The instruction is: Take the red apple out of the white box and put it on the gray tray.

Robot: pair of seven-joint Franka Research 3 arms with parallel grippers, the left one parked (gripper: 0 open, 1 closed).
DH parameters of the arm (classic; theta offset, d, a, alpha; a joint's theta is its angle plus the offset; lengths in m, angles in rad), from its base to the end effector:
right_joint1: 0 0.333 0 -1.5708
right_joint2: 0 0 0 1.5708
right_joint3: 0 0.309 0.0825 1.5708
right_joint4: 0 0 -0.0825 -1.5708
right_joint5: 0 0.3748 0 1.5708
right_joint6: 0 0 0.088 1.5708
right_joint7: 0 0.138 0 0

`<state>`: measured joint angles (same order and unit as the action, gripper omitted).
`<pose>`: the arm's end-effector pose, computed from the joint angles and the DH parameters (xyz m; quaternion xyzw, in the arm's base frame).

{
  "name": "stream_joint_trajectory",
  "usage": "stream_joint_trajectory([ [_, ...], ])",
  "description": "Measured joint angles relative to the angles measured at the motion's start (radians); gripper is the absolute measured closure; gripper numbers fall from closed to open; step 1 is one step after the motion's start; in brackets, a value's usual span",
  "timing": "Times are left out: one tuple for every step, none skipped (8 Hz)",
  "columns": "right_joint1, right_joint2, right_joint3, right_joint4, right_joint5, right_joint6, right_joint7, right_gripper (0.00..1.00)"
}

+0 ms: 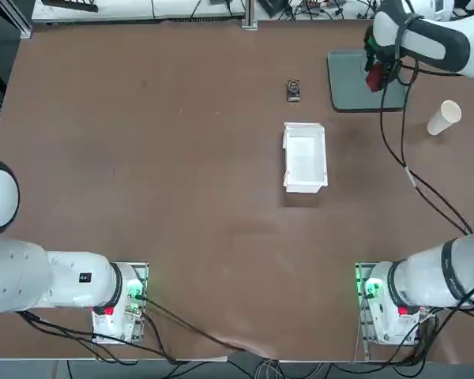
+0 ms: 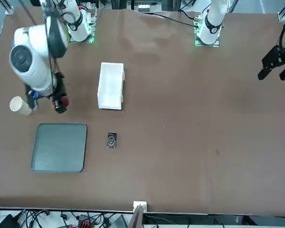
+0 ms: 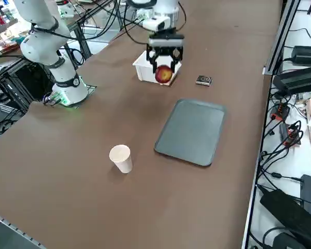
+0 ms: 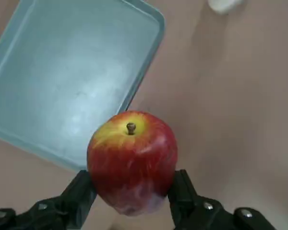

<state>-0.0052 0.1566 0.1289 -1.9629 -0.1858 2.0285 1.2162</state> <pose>0.5661 0.0532 0.3565 0.8737 -0.4792 0.0096 0.0834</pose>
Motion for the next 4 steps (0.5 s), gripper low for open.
stream_joint_trajectory([
  [-0.041,0.036,0.001,0.0,-0.003,0.031,-0.193,0.16],
  [-0.08,0.076,0.001,0.0,-0.003,0.065,-0.401,0.16],
  [-0.115,0.121,0.001,0.004,-0.003,0.104,-0.604,0.16],
  [-0.136,0.178,0.0,0.027,-0.003,0.135,-0.759,0.16],
])
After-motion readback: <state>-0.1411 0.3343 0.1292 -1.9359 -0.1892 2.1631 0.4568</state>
